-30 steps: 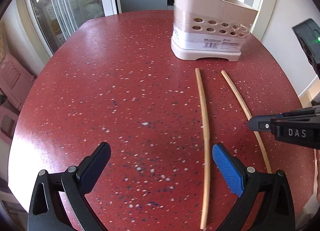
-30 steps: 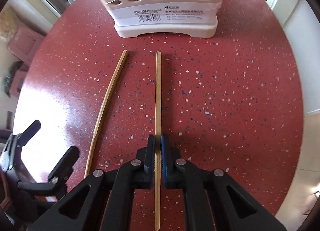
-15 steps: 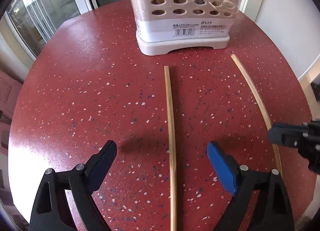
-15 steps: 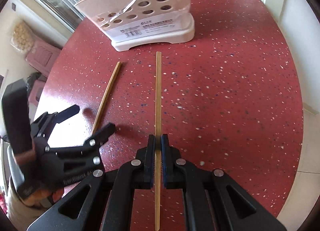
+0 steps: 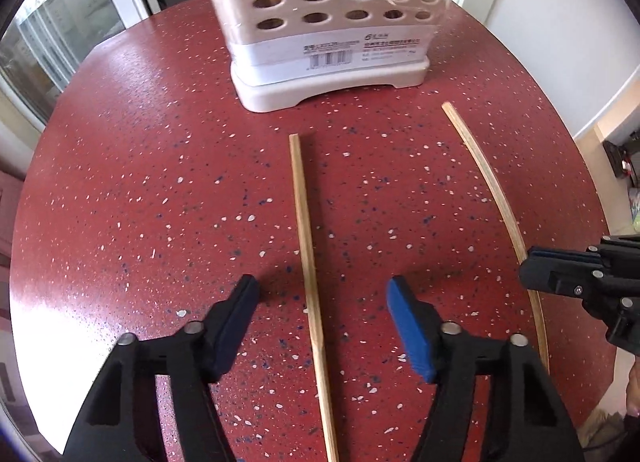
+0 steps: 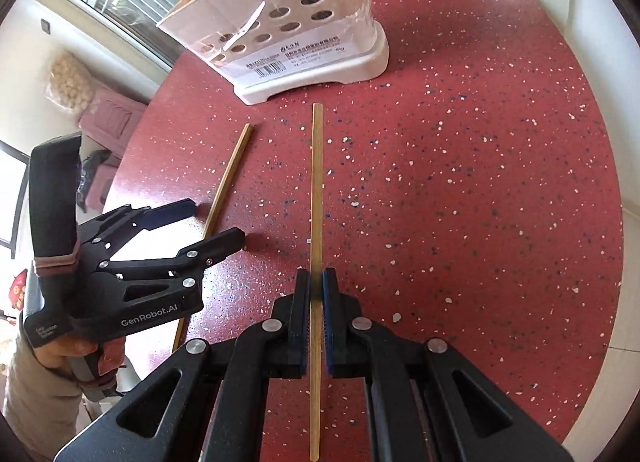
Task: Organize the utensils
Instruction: 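Close the left tool on the other wooden chopstick while the right tool holds its chopstick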
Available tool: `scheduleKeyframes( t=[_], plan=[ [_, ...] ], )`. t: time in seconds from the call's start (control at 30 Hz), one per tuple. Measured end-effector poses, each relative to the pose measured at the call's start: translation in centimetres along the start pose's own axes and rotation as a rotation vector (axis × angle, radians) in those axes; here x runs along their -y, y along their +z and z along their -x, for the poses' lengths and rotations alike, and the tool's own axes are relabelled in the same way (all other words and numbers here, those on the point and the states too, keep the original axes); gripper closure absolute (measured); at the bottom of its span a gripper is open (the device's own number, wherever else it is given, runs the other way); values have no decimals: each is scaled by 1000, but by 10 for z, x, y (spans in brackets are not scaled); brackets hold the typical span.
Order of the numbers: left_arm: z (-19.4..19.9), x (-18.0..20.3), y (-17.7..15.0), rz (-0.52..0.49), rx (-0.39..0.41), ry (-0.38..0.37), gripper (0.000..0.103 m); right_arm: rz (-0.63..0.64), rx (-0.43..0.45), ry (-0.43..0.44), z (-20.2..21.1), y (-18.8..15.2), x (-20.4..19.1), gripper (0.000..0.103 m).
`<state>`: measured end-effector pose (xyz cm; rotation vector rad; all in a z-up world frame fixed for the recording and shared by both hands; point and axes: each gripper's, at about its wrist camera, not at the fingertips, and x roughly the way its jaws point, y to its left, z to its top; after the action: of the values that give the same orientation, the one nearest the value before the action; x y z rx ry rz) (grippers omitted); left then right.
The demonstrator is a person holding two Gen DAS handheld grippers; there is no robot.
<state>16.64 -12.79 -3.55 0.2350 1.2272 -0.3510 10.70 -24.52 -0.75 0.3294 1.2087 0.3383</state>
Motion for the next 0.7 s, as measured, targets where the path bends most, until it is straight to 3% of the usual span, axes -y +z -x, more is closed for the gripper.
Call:
scheduleKeyframes(
  t=[0.07,0.2,0.47,0.7],
  plan=[
    [2,8,5,-11,-6,1,30,-5,4,22,4,-1,5,97],
    [5,17,12,-22,-14,-9,65,-9,11,41,8,-2,11,97],
    [10,33,9,-29,38,16,68,-38,20,66,13,-2,29,97],
    [34,47,-9,50,185,24,68,-40,42,91,15,-7,34,97]
  ],
)
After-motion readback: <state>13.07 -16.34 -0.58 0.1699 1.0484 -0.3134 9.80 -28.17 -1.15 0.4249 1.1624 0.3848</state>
